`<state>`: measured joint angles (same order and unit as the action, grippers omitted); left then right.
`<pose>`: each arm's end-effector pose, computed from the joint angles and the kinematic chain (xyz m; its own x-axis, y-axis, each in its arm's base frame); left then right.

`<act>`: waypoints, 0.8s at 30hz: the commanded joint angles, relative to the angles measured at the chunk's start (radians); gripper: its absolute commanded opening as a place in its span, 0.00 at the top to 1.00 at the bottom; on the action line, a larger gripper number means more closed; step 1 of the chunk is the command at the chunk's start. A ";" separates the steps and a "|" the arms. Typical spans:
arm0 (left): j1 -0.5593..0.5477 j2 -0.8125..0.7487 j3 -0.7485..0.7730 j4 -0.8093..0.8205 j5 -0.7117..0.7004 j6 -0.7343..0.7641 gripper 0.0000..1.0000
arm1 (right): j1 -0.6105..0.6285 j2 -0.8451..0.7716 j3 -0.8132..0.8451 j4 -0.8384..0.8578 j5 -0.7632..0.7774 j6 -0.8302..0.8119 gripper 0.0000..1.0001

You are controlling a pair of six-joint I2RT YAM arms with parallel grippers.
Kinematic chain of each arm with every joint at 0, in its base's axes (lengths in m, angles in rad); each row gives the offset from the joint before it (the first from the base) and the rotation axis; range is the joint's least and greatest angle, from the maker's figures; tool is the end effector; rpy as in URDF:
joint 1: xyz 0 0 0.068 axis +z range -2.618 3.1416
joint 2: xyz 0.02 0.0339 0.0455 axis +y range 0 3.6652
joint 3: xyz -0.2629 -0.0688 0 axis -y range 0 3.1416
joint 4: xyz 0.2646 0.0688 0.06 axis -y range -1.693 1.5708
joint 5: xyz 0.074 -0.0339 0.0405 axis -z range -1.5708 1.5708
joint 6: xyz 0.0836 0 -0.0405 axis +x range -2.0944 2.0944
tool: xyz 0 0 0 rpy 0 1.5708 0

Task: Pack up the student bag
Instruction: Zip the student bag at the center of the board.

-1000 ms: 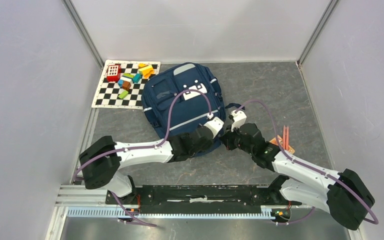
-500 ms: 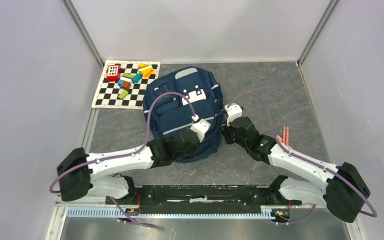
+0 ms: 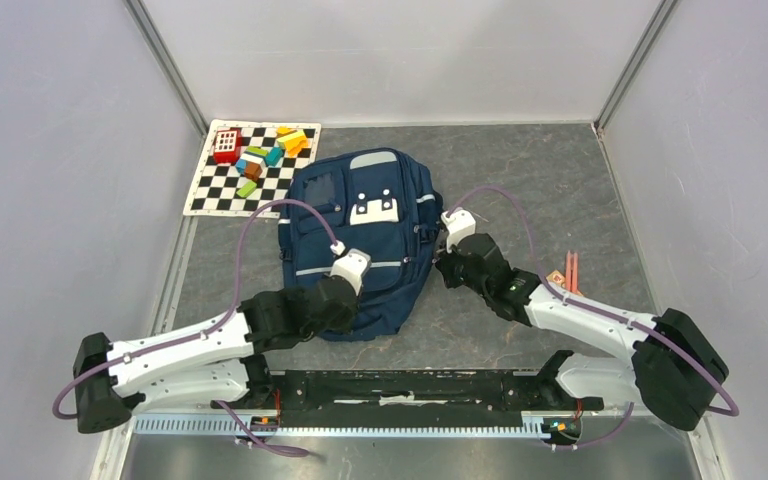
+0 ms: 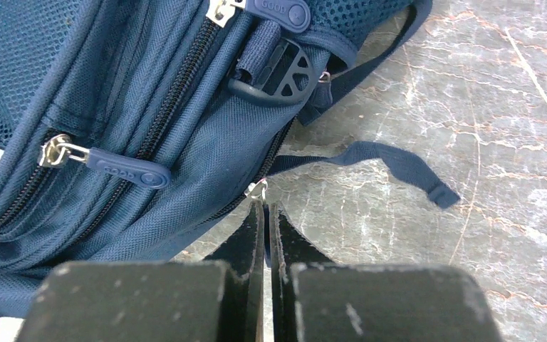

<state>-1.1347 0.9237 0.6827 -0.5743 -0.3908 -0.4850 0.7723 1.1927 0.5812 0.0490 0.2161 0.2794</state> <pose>0.1288 -0.2009 0.2082 -0.6113 0.2913 -0.7358 0.5005 0.8626 -0.0743 0.2315 0.2005 0.1720 -0.5193 -0.1298 -0.8447 -0.4249 0.8968 0.1234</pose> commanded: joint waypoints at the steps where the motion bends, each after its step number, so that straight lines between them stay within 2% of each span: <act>1: -0.001 -0.061 0.027 -0.077 -0.034 -0.049 0.72 | -0.021 -0.020 -0.015 0.094 0.000 -0.037 1.00; 7: -0.001 0.034 0.158 0.055 0.063 0.068 0.40 | -0.021 -0.077 -0.061 0.100 -0.032 -0.023 1.00; 10: -0.002 0.135 0.246 0.115 0.096 0.113 0.33 | -0.021 -0.093 -0.075 0.097 -0.033 -0.016 1.00; 16: -0.008 0.342 0.351 0.217 0.169 0.143 0.30 | -0.020 -0.109 -0.079 0.078 -0.023 -0.014 1.00; 24: -0.050 0.466 0.348 0.226 0.030 0.193 0.36 | -0.020 -0.113 -0.078 0.062 -0.007 -0.014 1.00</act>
<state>-1.1587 1.3720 1.0183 -0.3866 -0.2771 -0.3634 0.7616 1.1118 0.4984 0.0933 0.1585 0.2714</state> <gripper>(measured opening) 0.660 0.012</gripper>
